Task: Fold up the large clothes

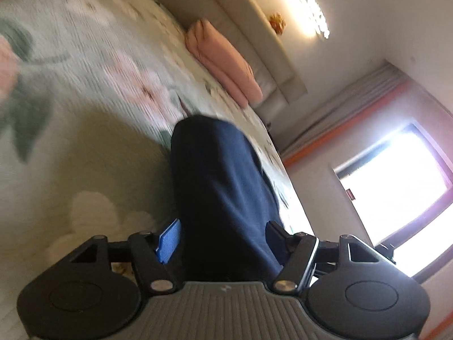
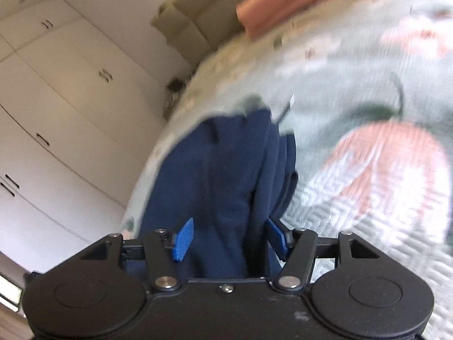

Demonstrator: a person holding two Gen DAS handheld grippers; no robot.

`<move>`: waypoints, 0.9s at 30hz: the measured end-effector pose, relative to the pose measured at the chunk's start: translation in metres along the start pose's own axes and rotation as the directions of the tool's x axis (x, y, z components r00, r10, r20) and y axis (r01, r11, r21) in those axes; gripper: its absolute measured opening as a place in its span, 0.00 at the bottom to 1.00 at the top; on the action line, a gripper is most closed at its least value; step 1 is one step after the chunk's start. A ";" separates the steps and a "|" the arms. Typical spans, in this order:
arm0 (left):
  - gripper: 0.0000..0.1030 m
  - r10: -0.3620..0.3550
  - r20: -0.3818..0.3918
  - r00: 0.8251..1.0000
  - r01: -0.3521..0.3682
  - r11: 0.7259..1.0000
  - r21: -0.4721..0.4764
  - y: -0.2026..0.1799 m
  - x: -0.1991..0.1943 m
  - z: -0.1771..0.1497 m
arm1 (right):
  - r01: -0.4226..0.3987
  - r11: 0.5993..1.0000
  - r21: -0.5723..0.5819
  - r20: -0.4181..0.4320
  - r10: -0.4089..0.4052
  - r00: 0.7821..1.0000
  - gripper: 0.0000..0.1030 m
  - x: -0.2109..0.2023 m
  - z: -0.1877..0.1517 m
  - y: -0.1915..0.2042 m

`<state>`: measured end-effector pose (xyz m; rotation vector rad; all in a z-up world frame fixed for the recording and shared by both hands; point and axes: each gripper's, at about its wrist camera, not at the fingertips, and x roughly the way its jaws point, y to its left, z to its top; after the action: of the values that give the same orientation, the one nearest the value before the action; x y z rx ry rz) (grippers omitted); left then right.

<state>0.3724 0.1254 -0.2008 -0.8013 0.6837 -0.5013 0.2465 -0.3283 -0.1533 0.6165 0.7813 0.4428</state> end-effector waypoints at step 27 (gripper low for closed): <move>0.10 0.065 -0.231 0.971 -0.025 0.985 0.171 -0.038 0.048 -0.046 | 0.382 0.867 -0.321 0.080 -0.377 0.923 0.13 0.100 0.030 0.066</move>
<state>0.3656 0.0497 -0.2113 -0.5720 0.8656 -0.6098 0.3235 -0.2314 -0.1445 0.1406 0.7711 0.1971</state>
